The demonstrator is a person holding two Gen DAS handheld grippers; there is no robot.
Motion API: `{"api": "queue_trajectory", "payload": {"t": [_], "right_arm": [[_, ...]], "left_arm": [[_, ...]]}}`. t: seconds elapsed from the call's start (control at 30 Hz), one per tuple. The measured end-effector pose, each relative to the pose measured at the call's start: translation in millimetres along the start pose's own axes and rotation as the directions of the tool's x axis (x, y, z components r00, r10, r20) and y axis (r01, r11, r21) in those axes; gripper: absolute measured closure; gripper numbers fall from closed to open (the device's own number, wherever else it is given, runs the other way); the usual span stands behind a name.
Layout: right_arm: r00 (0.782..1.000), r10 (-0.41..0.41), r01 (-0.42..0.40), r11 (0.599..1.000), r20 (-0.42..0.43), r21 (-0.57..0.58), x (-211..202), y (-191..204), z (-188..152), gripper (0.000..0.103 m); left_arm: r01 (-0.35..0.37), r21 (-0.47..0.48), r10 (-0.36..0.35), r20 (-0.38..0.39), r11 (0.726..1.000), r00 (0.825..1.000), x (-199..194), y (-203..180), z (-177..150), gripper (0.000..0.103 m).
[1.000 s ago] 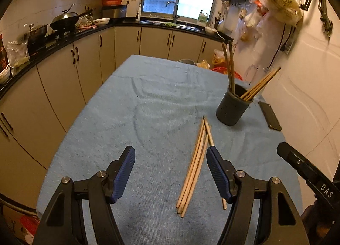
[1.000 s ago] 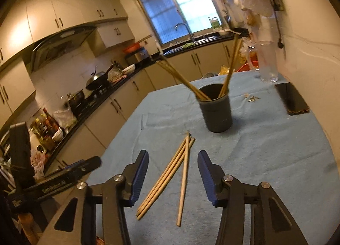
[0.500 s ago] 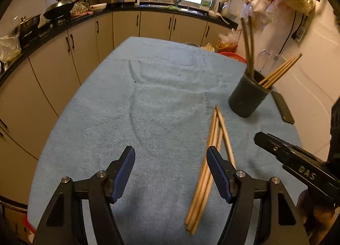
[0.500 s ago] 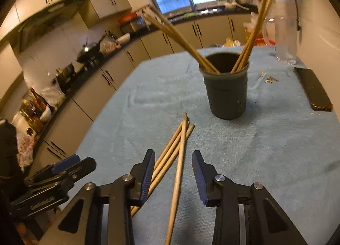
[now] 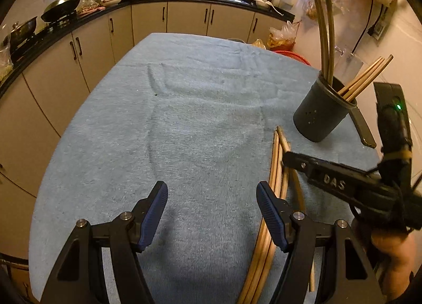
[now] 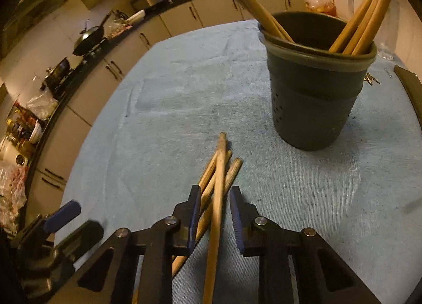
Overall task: Organize utensils
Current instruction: 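Close the left tool on a chopstick while the right tool grasps another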
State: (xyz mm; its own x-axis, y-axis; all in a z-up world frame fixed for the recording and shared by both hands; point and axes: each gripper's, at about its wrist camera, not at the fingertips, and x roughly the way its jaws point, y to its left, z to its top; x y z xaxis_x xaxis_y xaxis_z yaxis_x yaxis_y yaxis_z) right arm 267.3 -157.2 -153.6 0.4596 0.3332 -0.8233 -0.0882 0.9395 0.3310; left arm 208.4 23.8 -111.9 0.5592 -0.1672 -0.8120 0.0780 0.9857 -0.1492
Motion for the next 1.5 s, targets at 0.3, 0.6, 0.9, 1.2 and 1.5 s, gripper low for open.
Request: {"api": "queue_trajectory", "payload": {"t": [0.3,0.6,0.9,1.2,1.5], "right_arm": [[1.000,-0.015,0.014,1.000,0.019,0.025,-3,-19,3,0.093],[0.999,-0.040,0.038,0.996,0.034,0.079,-22,-56,-16,0.094],[0.997,-0.051,0.048,0.997,0.050,0.068,-32,-65,-22,0.094],[0.997,-0.082,0.082,0.996,0.010,0.019,-31,-59,-23,0.093],[0.994,-0.100,0.100,0.995,-0.034,-0.002,-14,-41,-4,0.091]], "left_arm": [[0.066,0.042,-0.064,-0.052,0.997,0.997,19,-15,12,0.033],[0.178,0.125,-0.155,-0.169,0.976,0.973,67,-50,36,0.047],[0.114,0.218,-0.068,-0.209,0.969,0.975,93,-77,50,0.066],[0.109,0.226,-0.036,-0.304,0.968,0.952,115,-83,77,0.071],[0.013,0.329,0.076,-0.258,0.944,0.963,121,-122,74,0.069]]}}
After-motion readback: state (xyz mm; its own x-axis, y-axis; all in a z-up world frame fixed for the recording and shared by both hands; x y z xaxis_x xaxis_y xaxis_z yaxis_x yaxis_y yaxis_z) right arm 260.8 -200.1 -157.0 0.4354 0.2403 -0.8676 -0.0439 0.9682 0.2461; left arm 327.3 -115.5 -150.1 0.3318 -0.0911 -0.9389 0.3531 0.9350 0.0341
